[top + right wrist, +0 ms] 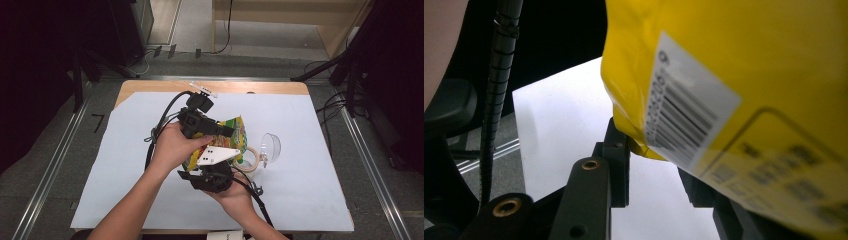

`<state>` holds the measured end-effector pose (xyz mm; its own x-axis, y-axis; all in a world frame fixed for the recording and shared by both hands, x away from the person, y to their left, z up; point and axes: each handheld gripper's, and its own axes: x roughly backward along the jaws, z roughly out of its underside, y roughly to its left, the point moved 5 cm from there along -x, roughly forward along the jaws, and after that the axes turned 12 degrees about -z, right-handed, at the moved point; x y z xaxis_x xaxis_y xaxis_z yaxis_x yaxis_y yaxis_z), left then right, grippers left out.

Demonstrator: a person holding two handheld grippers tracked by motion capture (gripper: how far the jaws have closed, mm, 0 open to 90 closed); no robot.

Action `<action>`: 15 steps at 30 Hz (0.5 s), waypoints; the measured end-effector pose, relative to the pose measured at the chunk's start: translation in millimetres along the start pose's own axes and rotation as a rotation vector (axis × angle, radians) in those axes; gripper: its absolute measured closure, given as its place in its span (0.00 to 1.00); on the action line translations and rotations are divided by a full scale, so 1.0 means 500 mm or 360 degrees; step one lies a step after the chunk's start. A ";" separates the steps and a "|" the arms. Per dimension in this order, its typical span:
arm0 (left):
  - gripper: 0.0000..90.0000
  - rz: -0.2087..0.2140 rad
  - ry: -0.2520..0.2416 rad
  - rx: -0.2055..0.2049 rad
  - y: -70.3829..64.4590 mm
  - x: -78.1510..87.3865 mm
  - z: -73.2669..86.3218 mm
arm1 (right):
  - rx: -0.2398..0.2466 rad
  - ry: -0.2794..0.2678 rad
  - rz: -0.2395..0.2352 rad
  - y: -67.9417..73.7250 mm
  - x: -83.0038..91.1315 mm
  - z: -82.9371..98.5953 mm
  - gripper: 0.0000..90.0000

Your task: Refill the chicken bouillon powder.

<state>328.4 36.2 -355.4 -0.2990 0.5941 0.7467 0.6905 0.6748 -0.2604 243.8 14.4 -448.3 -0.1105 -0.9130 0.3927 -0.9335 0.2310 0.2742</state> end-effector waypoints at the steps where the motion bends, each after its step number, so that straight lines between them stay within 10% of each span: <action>1: 0.79 0.0002 0.0003 0.0001 0.000 0.000 0.000 | 0.0003 0.0000 0.0003 0.000 0.000 0.000 0.78; 15: 0.78 0.0026 0.0002 0.0007 0.004 -0.006 0.007 | 0.0017 0.0042 0.0000 -0.002 -0.002 0.008 0.78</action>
<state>328.3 37.3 -360.4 -0.2866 0.6045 0.7433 0.6926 0.6668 -0.2752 243.5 13.9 -452.3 -0.1015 -0.9039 0.4155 -0.9371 0.2271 0.2651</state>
